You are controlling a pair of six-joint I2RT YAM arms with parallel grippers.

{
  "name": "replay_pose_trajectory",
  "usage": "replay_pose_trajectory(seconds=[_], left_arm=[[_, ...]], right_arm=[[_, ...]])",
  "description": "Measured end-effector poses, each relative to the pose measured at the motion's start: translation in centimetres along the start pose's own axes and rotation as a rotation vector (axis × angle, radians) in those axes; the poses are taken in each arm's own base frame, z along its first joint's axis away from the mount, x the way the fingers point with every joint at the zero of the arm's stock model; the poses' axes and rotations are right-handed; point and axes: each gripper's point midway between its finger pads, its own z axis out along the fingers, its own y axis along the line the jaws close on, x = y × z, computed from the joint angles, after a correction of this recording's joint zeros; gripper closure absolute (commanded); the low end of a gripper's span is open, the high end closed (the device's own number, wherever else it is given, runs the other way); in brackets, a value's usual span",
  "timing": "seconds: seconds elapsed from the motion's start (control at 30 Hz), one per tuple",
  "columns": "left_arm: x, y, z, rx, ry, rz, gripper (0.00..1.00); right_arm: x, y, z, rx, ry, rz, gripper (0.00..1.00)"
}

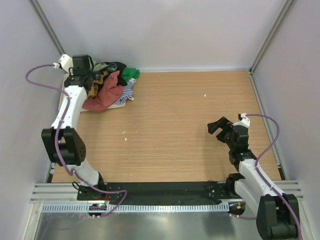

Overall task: Fold and stack the tank tops
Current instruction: Grab the tank top from the pile, then move the tank top to the center of the board

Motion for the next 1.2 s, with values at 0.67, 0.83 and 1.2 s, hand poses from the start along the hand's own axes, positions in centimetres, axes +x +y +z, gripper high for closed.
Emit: replay_pose_trajectory(seconds=[0.67,0.83,1.2], left_arm=[[-12.3,-11.1,-28.2,0.675,-0.235,-0.066,1.00],[-16.5,-10.1,-42.4,1.027,-0.305,-0.153,1.00],[-23.6,-3.3,-57.2,1.336,-0.546,-0.307,1.00]], right_arm=[[0.4,-0.1,0.2,-0.001,0.018,0.001,0.00],[0.4,0.0,0.2,-0.002,0.018,0.001,0.00],[0.7,-0.1,0.2,-0.001,0.030,0.002,0.00]])
